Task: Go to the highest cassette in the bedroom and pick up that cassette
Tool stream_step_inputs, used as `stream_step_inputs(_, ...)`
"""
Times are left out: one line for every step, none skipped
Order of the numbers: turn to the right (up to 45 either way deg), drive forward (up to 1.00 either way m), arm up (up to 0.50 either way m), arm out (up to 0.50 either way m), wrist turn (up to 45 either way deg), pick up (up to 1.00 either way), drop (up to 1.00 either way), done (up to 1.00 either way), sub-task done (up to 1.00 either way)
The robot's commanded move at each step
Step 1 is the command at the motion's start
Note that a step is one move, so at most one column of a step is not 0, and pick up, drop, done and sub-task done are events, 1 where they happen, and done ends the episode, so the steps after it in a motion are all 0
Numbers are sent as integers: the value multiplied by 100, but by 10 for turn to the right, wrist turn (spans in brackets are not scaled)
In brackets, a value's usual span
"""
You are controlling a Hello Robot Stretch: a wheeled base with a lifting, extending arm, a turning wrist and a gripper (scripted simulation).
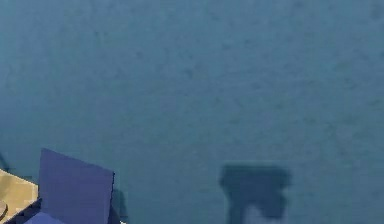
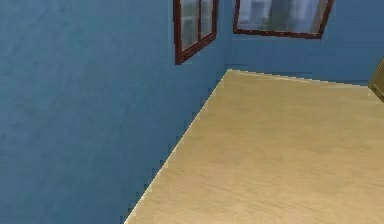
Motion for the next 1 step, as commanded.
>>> stream_step_inputs(210,0,0,0,0,0,0,0,0)
